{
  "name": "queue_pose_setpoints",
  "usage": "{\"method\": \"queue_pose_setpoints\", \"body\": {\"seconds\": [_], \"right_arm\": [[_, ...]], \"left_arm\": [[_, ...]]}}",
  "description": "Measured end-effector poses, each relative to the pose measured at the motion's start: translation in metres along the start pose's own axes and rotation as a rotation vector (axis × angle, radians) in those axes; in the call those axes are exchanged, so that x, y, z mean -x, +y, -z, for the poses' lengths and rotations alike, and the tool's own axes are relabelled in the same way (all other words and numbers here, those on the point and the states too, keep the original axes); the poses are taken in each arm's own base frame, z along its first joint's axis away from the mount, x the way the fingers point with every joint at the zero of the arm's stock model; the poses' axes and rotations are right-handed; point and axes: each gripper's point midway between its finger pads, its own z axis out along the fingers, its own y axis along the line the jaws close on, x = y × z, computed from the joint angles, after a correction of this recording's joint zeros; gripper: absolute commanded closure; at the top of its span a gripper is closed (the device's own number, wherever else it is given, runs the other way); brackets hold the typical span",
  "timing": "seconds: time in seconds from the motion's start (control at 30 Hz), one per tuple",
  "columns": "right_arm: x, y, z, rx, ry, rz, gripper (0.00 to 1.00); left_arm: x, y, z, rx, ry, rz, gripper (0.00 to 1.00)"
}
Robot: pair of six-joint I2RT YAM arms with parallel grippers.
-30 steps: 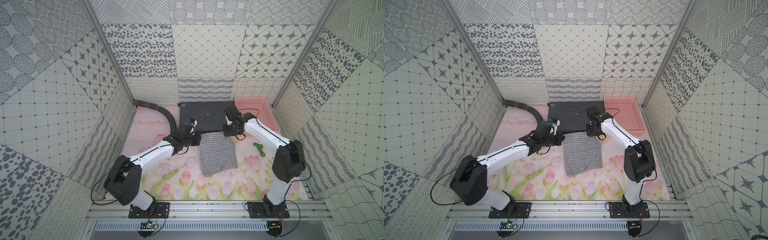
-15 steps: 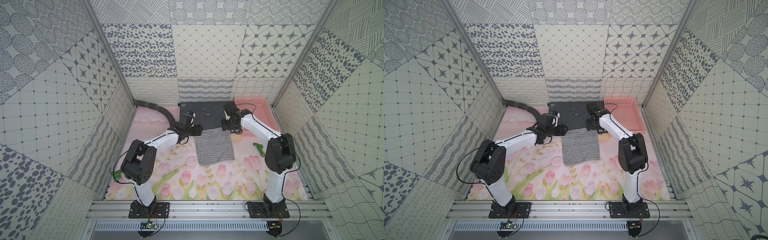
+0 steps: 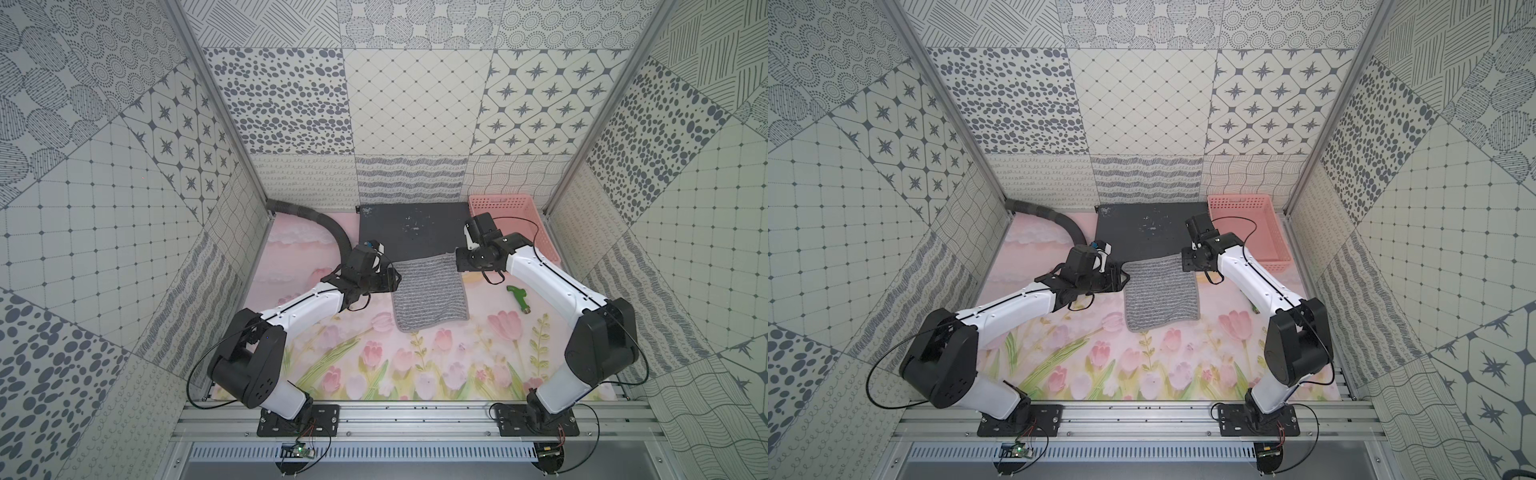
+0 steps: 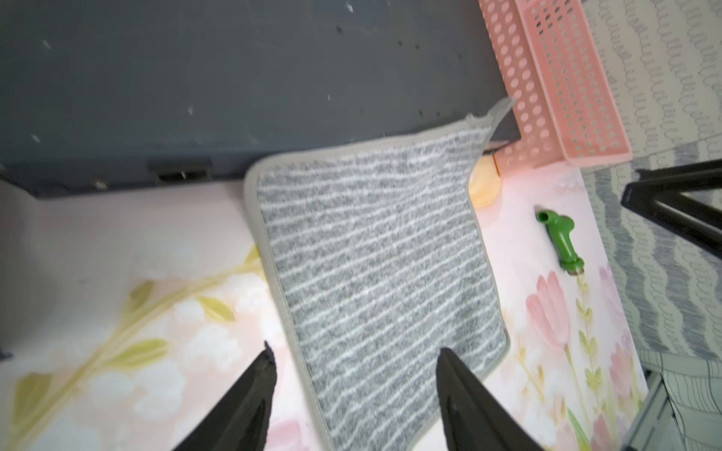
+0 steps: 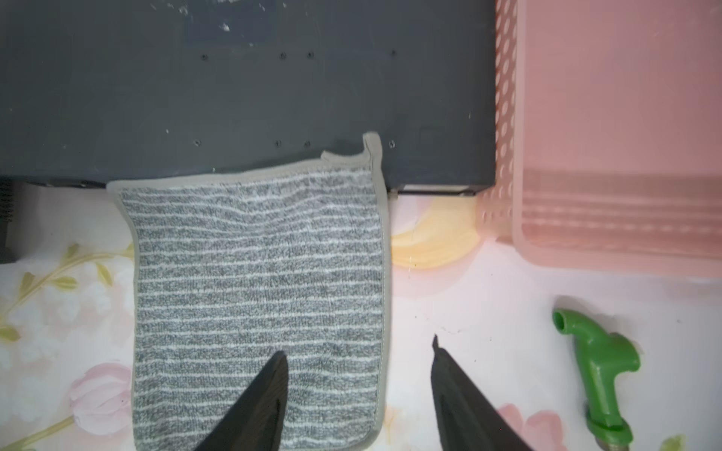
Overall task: Fold the square dishcloth
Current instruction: Flatten out the cleaning item at the center of the board.
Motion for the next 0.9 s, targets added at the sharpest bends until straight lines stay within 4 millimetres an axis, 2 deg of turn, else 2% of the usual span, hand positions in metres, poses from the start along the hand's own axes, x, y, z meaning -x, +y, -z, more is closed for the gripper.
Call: {"method": "queue_pose_setpoints", "body": {"seconds": [0.2, 0.33, 0.6, 0.9], "right_arm": [[-0.065, 0.000, -0.018, 0.020, 0.123, -0.043, 0.46], [-0.092, 0.007, -0.023, 0.048, 0.167, -0.064, 0.51], [-0.112, 0.020, -0.027, 0.088, 0.182, -0.099, 0.54], [-0.116, 0.021, -0.034, 0.087, 0.177, -0.124, 0.57]], "left_arm": [[-0.050, -0.022, -0.006, -0.057, 0.097, -0.007, 0.44], [-0.073, -0.026, -0.017, -0.074, 0.150, 0.015, 0.49], [-0.112, -0.030, -0.036, -0.090, 0.242, 0.054, 0.59], [-0.133, -0.022, -0.043, -0.076, 0.281, 0.100, 0.62]]}}
